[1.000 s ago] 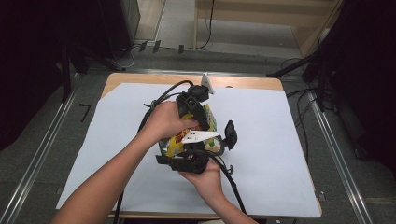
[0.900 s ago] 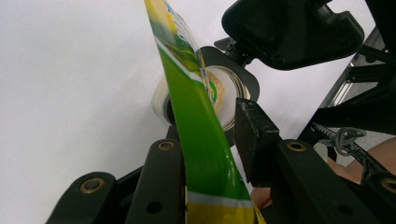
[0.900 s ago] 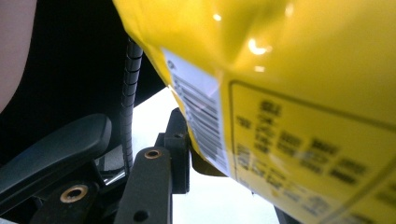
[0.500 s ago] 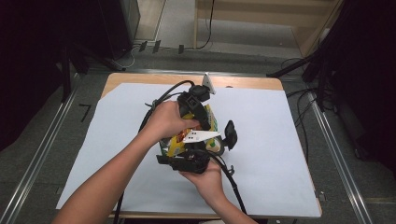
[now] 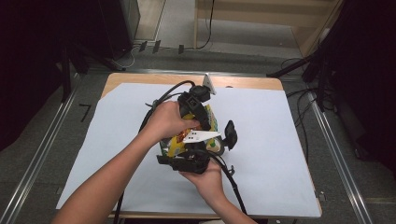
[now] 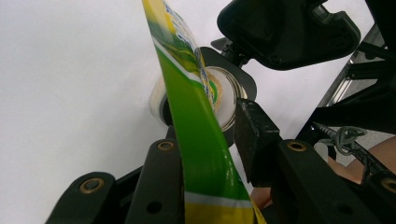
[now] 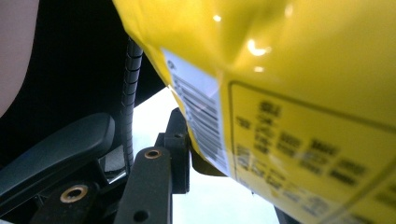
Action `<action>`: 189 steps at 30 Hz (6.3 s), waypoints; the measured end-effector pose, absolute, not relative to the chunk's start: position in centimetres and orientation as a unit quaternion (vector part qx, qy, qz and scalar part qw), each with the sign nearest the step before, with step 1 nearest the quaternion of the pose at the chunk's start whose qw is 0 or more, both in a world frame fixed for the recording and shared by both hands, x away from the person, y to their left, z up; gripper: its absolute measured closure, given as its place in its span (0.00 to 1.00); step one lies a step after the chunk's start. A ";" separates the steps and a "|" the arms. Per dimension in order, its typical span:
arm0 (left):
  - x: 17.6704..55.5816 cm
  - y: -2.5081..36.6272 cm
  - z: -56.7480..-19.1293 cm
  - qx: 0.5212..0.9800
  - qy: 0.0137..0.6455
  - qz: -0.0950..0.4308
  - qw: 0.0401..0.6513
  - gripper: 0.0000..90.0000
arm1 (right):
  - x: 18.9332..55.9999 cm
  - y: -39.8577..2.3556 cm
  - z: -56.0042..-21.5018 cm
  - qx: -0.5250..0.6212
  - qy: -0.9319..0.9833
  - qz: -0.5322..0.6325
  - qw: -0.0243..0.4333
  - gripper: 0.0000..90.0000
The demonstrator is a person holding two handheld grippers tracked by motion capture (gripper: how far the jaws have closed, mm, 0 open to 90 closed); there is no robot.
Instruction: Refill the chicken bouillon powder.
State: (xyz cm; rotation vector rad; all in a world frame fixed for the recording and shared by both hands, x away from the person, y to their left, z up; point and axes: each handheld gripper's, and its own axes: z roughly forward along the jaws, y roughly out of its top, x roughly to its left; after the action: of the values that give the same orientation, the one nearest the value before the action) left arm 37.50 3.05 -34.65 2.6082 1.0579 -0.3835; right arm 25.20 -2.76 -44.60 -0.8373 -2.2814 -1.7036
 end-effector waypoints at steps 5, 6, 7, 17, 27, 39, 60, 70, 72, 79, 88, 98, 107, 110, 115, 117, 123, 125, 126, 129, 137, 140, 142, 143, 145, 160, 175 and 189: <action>37.5 3.0 -34.6 0.908 0.368 -0.133 0.150 0.81 | 25.2 -2.8 -44.6 -0.281 -0.766 -0.571 0.087 0.76; 37.5 3.0 -34.7 0.908 0.368 -0.133 0.150 0.81 | 25.2 -2.8 -44.6 -0.281 -0.767 -0.571 0.086 0.76; 37.5 3.1 -34.7 0.908 0.367 -0.134 0.150 0.81 | 25.2 -2.8 -44.6 -0.280 -0.767 -0.571 0.086 0.76; 37.4 3.0 -34.7 0.908 0.368 -0.135 0.151 0.81 | 25.1 -2.8 -44.7 -0.282 -0.766 -0.571 0.083 0.76; 37.4 3.0 -34.7 0.907 0.368 -0.137 0.150 0.81 | 25.1 -2.8 -44.7 -0.281 -0.767 -0.572 0.081 0.76; 37.4 3.2 -34.8 0.906 0.368 -0.141 0.151 0.81 | 25.0 -2.7 -44.7 -0.279 -0.767 -0.572 0.083 0.76; 37.1 3.7 -34.1 0.904 0.380 -0.132 0.145 0.82 | 24.5 -2.5 -44.2 -0.262 -0.762 -0.586 0.088 0.76; 37.3 4.0 -34.0 0.901 0.388 -0.138 0.139 0.81 | 24.4 -2.4 -43.8 -0.255 -0.758 -0.591 0.101 0.75; 37.3 4.1 -34.2 0.900 0.388 -0.138 0.139 0.81 | 24.5 -2.3 -43.9 -0.254 -0.760 -0.590 0.101 0.75; 37.1 4.4 -34.3 0.900 0.389 -0.137 0.141 0.82 | 24.4 -2.0 -44.1 -0.253 -0.765 -0.584 0.097 0.76; 37.1 4.7 -34.3 0.900 0.389 -0.138 0.141 0.81 | 24.5 -1.9 -44.1 -0.249 -0.767 -0.584 0.098 0.76; 37.0 5.0 -34.1 0.897 0.394 -0.138 0.147 0.82 | 24.5 -1.7 -44.0 -0.245 -0.769 -0.583 0.095 0.76; 36.9 5.0 -34.0 0.897 0.394 -0.136 0.148 0.81 | 24.5 -1.6 -43.9 -0.244 -0.769 -0.583 0.094 0.76; 36.9 5.0 -34.0 0.897 0.393 -0.136 0.147 0.81 | 24.5 -1.6 -43.9 -0.245 -0.769 -0.583 0.094 0.76; 36.9 5.1 -33.9 0.899 0.390 -0.134 0.148 0.81 | 24.4 -1.5 -43.8 -0.243 -0.769 -0.583 0.094 0.76; 36.9 5.1 -33.7 0.898 0.392 -0.132 0.151 0.81 | 24.5 -1.5 -43.8 -0.242 -0.770 -0.584 0.091 0.76; 36.8 4.9 -33.4 0.899 0.391 -0.125 0.149 0.81 | 24.6 -1.5 -43.6 -0.240 -0.768 -0.587 0.088 0.76; 36.8 4.9 -33.3 0.900 0.391 -0.124 0.152 0.81 | 24.7 -1.6 -43.6 -0.239 -0.768 -0.588 0.087 0.76; 36.8 4.9 -33.3 0.900 0.391 -0.124 0.152 0.81 | 24.7 -1.6 -43.6 -0.239 -0.768 -0.588 0.087 0.76; 36.6 5.0 -33.1 0.901 0.389 -0.114 0.155 0.81 | 24.7 -1.5 -43.6 -0.238 -0.769 -0.588 0.083 0.76; 36.6 5.2 -33.0 0.899 0.393 -0.113 0.155 0.81 | 24.7 -1.3 -43.5 -0.233 -0.768 -0.591 0.084 0.76; 36.6 5.2 -33.1 0.900 0.392 -0.114 0.153 0.81 | 24.7 -1.3 -43.6 -0.234 -0.768 -0.590 0.085 0.76; 36.6 5.2 -33.2 0.900 0.393 -0.113 0.153 0.82 | 24.7 -1.2 -43.6 -0.235 -0.767 -0.591 0.086 0.76; 36.6 5.1 -33.2 0.901 0.392 -0.113 0.151 0.82 | 24.7 -1.2 -43.7 -0.236 -0.766 -0.591 0.086 0.76; 36.6 5.1 -33.2 0.900 0.392 -0.114 0.151 0.82 | 24.7 -1.2 -43.6 -0.236 -0.766 -0.591 0.087 0.76; 37.1 5.1 -33.5 0.897 0.395 -0.131 0.148 0.82 | 24.8 -1.4 -43.5 -0.243 -0.765 -0.588 0.098 0.76; 37.0 5.1 -33.7 0.897 0.395 -0.132 0.151 0.82 | 24.7 -1.3 -43.7 -0.243 -0.767 -0.587 0.094 0.76; 37.1 5.1 -33.7 0.896 0.395 -0.134 0.149 0.82 | 24.8 -1.4 -43.6 -0.243 -0.767 -0.586 0.097 0.76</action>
State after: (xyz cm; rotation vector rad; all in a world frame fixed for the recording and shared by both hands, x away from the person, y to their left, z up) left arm 37.07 5.11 -33.71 2.5758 1.1366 -0.3840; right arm 24.80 -1.38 -43.62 -0.7204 -2.2705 -1.7367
